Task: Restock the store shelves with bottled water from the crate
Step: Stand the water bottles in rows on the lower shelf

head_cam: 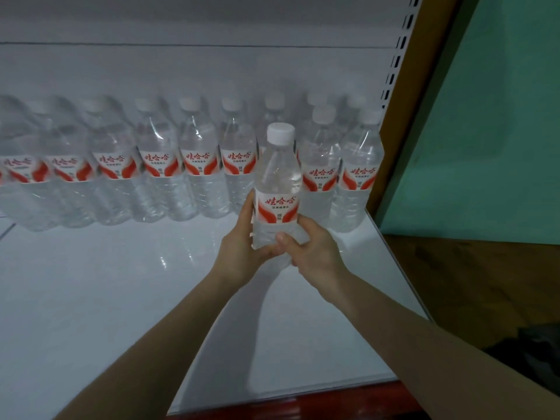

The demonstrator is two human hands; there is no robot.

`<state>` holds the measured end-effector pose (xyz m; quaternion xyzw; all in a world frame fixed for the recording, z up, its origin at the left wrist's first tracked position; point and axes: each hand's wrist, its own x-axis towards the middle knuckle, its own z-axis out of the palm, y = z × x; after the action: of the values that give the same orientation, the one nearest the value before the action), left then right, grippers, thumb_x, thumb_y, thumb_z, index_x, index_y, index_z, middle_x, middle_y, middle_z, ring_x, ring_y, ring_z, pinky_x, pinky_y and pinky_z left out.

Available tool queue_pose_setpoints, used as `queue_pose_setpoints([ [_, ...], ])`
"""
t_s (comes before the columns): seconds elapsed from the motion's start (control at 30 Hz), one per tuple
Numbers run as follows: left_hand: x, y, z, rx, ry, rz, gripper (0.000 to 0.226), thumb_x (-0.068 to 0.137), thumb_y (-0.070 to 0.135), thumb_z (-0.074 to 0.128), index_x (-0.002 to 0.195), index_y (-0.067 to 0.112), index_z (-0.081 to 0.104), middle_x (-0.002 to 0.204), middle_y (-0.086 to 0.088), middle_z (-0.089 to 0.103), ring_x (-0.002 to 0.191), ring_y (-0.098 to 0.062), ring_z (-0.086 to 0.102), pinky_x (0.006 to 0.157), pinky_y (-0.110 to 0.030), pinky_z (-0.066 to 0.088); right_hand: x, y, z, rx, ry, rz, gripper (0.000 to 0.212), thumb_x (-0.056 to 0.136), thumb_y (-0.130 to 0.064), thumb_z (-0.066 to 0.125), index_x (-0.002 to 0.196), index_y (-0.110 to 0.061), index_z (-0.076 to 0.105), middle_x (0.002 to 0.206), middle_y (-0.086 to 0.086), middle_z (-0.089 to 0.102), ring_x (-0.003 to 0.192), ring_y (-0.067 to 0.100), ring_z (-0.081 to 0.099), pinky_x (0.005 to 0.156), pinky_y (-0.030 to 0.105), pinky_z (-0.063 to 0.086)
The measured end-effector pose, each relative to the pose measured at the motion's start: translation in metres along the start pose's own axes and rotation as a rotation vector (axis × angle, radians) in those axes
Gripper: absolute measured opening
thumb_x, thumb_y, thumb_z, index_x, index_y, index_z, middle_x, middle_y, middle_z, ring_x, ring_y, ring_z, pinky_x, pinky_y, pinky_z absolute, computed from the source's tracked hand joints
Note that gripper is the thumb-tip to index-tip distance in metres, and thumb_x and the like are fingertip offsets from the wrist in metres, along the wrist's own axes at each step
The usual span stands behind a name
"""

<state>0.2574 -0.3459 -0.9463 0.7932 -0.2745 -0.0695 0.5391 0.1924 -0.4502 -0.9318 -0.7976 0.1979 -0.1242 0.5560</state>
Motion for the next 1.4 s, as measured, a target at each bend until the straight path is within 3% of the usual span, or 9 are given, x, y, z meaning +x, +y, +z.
queue_pose_setpoints([
  [0.33,0.032,-0.012,0.019,0.092,0.160,-0.057,0.052,0.086,0.021,0.065,0.132,0.014,0.044,0.131,-0.002,0.055,0.118,-0.020,0.053,0.084,-0.018,0.037,0.027,-0.002,0.014,0.286,0.126,0.264,0.054,0.088,-0.027,0.062,0.135,-0.005,0.045,0.133,0.013,0.053,0.117,0.026,0.053,0.096,0.031,0.042],
  [0.43,0.042,-0.014,0.023,0.103,0.176,-0.033,0.050,0.087,0.018,0.063,0.132,0.013,0.044,0.131,-0.004,0.055,0.119,-0.022,0.053,0.086,-0.019,0.037,0.037,0.004,0.018,0.306,0.147,0.281,0.044,0.089,-0.025,0.061,0.116,0.009,0.057,0.102,0.016,0.061,0.087,0.021,0.057,0.075,0.026,0.043],
  [0.57,0.052,-0.017,0.026,0.094,0.196,-0.020,0.049,0.087,0.015,0.063,0.132,0.012,0.044,0.130,-0.004,0.055,0.119,-0.022,0.052,0.087,-0.019,0.036,0.046,0.009,0.022,0.323,0.180,0.255,0.043,0.088,-0.019,0.061,0.096,0.022,0.055,0.072,0.012,0.039,0.060,0.018,0.034,0.057,0.026,0.032],
  [0.73,0.058,-0.019,0.027,0.098,0.193,-0.026,0.049,0.087,0.013,0.062,0.132,0.010,0.043,0.129,-0.005,0.055,0.119,-0.021,0.052,0.086,-0.018,0.037,0.052,0.010,0.022,0.287,0.167,0.242,0.039,0.090,-0.018,0.057,0.107,0.017,0.056,0.111,0.034,0.056,0.087,0.038,0.059,0.064,0.026,0.043],
  [0.87,0.058,-0.018,0.028,0.119,0.189,-0.037,0.052,0.087,0.015,0.062,0.134,0.011,0.040,0.132,-0.006,0.053,0.121,-0.022,0.050,0.089,-0.020,0.036,0.052,0.010,0.018,0.274,0.145,0.252,0.036,0.090,-0.016,0.056,0.106,0.016,0.058,0.108,0.034,0.058,0.080,0.033,0.056,0.065,0.029,0.045],
  [1.07,0.045,-0.006,0.032,0.123,0.173,-0.239,0.054,0.091,0.018,0.058,0.137,0.010,0.033,0.134,-0.010,0.052,0.122,-0.028,0.050,0.089,-0.027,0.039,0.035,0.000,0.007,0.235,-0.010,0.304,0.044,0.096,-0.023,0.050,0.135,-0.006,0.044,0.133,0.008,0.050,0.124,0.025,0.047,0.097,0.029,0.038],
  [1.17,0.023,0.009,0.042,0.118,0.227,-0.286,0.042,0.094,0.019,0.053,0.132,0.008,0.039,0.130,-0.010,0.054,0.119,-0.027,0.052,0.084,-0.023,0.035,0.023,0.000,-0.003,0.174,-0.008,0.242,0.007,0.096,-0.018,0.047,0.092,-0.015,0.051,0.084,-0.005,0.048,0.079,0.009,0.051,0.069,0.016,0.038],
  [1.23,0.005,0.019,0.047,0.136,0.226,-0.282,0.039,0.095,0.020,0.051,0.131,0.007,0.041,0.131,-0.009,0.054,0.120,-0.026,0.051,0.085,-0.022,0.034,0.014,0.000,-0.015,0.164,0.045,0.197,0.016,0.095,-0.012,0.046,0.080,-0.016,0.042,0.070,-0.006,0.038,0.063,0.005,0.038,0.059,0.014,0.033],
  [1.4,-0.030,0.050,0.057,0.178,0.177,-0.198,0.035,0.097,0.022,0.045,0.126,0.003,0.050,0.128,-0.010,0.056,0.117,-0.025,0.053,0.092,-0.027,0.039,-0.026,-0.015,-0.062,0.311,0.104,0.141,0.019,0.095,-0.013,0.050,0.079,-0.022,0.055,0.093,0.004,0.061,0.095,0.020,0.058,0.087,0.030,0.047],
])
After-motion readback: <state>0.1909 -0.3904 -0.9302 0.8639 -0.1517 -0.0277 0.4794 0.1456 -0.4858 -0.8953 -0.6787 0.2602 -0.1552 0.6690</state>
